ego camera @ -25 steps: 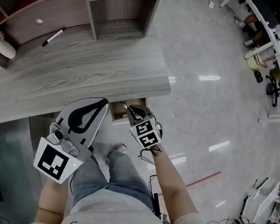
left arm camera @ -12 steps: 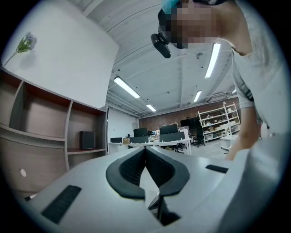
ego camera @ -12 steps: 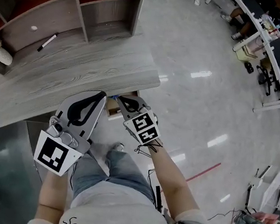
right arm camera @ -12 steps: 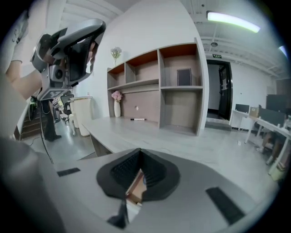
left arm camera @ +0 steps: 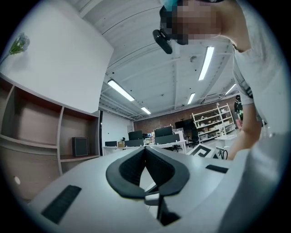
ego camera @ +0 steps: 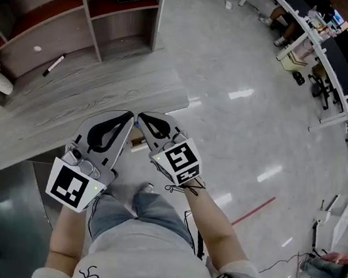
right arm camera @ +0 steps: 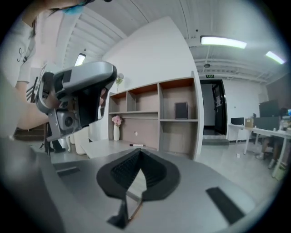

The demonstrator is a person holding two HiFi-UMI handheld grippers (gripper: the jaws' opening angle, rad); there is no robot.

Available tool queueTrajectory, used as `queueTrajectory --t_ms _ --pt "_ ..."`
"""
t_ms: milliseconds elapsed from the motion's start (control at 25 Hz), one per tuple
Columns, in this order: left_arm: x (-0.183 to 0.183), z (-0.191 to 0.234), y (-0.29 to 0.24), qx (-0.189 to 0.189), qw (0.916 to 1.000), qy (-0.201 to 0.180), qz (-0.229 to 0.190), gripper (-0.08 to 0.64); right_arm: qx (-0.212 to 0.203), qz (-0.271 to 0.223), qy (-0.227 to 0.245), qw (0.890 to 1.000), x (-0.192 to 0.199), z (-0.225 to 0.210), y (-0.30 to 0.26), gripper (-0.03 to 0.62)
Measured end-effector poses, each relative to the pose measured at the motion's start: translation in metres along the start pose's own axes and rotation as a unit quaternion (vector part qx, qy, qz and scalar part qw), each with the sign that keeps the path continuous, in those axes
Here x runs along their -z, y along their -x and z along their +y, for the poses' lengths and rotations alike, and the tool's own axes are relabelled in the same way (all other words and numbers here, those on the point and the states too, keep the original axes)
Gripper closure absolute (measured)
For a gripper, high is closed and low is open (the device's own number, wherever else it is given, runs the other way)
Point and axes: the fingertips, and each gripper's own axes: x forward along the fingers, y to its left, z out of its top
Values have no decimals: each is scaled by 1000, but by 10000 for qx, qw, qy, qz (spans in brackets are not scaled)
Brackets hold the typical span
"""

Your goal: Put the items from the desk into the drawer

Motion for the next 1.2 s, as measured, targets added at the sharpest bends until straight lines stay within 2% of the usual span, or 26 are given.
queueTrajectory --t_ms 600,960,1200 --pt "0 -4 0 166 9999 29 14 549 -15 -1047 -102 9944 -79 20 46 584" --pt "-2 -5 6 83 10000 15 -2 549 -124 -1574 -97 9874 -109 30 66 584" --pt "-3 -5 10 17 10000 -17 -7 549 -176 -1706 -39 9852 -114 35 69 584"
